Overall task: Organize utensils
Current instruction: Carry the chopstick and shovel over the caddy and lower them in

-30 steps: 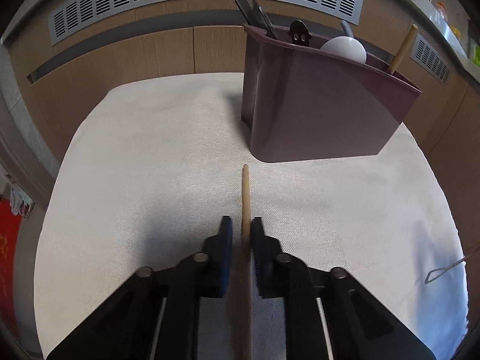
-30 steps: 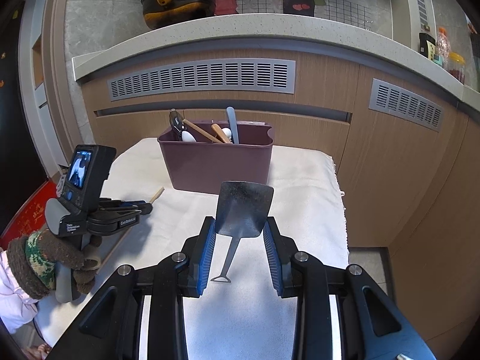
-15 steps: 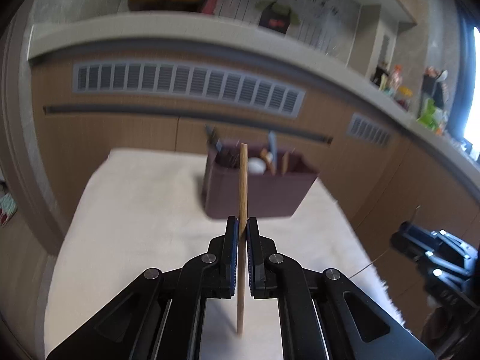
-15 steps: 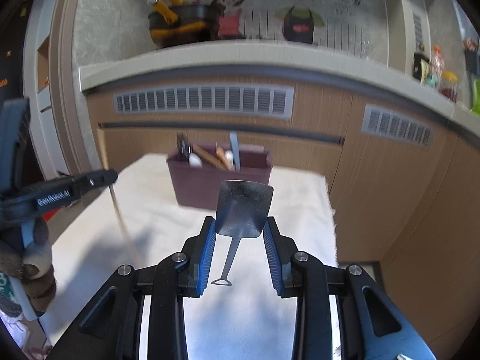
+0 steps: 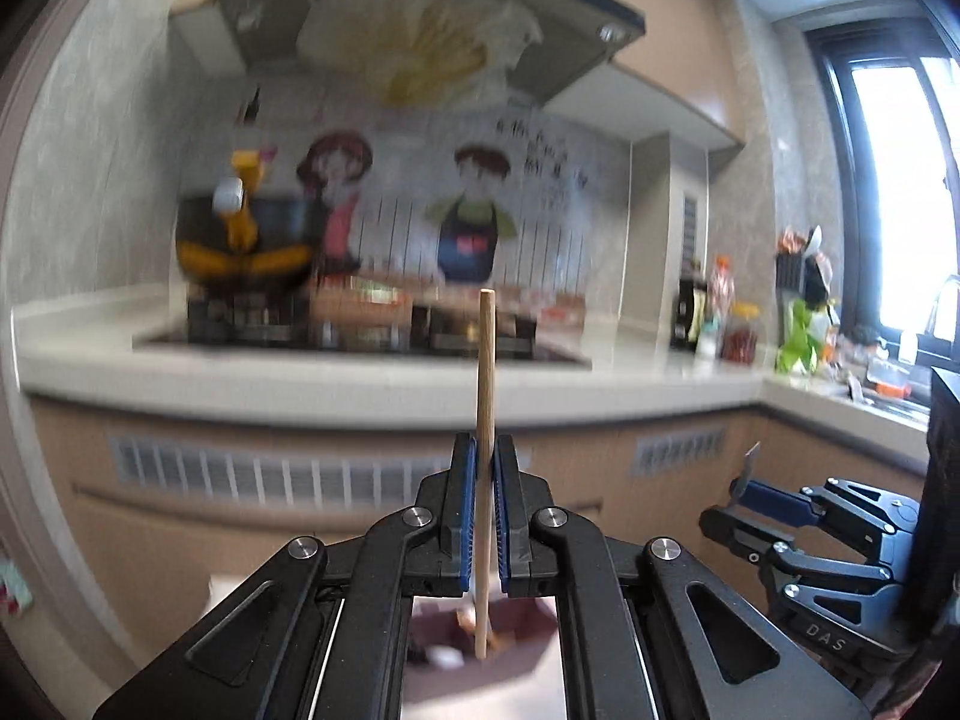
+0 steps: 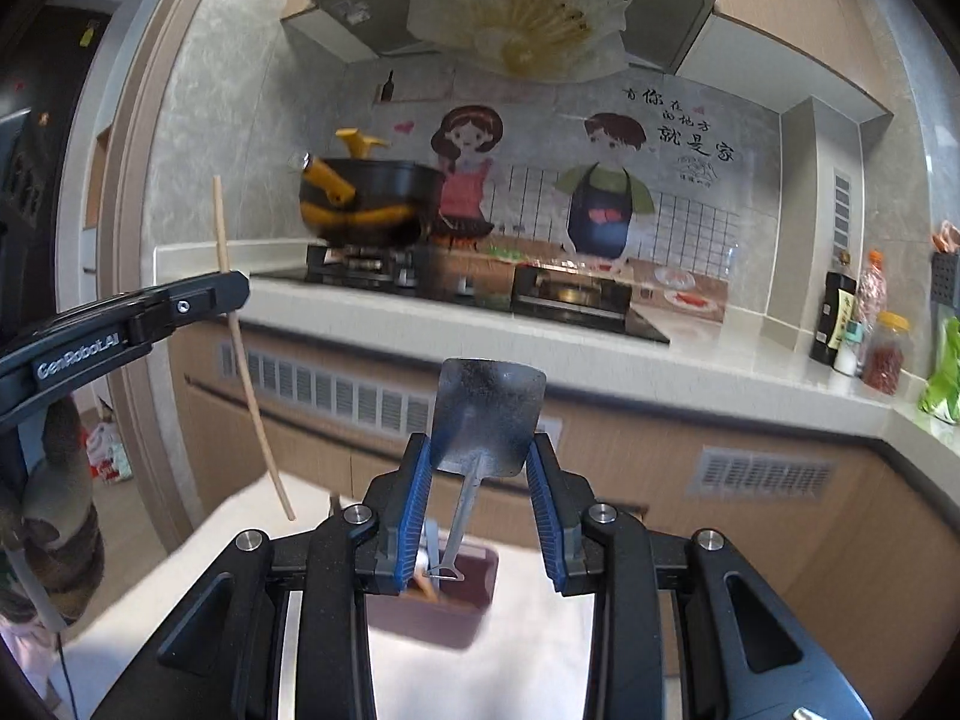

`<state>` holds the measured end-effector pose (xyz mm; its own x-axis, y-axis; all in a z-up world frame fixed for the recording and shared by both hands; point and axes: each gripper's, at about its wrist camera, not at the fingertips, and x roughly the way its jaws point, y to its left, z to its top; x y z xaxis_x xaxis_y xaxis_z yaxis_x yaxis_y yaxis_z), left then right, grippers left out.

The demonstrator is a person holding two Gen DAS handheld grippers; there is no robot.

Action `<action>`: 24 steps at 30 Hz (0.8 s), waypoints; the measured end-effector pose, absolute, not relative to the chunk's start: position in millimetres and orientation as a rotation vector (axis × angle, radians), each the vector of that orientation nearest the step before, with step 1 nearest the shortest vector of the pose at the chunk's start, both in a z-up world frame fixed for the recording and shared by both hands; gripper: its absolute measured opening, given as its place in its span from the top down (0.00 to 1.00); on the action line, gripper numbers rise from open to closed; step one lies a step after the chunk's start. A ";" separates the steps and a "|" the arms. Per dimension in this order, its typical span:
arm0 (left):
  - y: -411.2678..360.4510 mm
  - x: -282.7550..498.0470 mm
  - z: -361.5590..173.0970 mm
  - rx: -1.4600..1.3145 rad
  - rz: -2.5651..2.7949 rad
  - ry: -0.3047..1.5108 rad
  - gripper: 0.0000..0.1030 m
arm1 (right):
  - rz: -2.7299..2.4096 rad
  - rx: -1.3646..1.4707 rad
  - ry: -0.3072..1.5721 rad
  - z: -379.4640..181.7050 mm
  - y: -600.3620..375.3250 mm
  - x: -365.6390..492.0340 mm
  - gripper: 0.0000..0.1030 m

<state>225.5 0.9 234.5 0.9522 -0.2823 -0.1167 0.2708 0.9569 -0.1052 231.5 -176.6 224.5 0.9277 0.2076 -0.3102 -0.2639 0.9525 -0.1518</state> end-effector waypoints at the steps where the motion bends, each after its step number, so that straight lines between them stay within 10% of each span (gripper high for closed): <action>1: 1.5 227.0 240.9 -0.085 -0.277 0.114 0.94 | 0.245 -0.191 0.294 228.1 -175.3 237.4 0.71; 24: 5.7 351.0 164.1 -0.104 -0.297 0.295 0.94 | 0.219 -0.254 0.507 131.8 -152.7 355.0 0.71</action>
<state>351.0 5.7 164.1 0.9137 -0.3031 -0.2707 0.2728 0.9512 -0.1444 355.0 -152.7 131.8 0.8522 0.1436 -0.5032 -0.2684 0.9455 -0.1846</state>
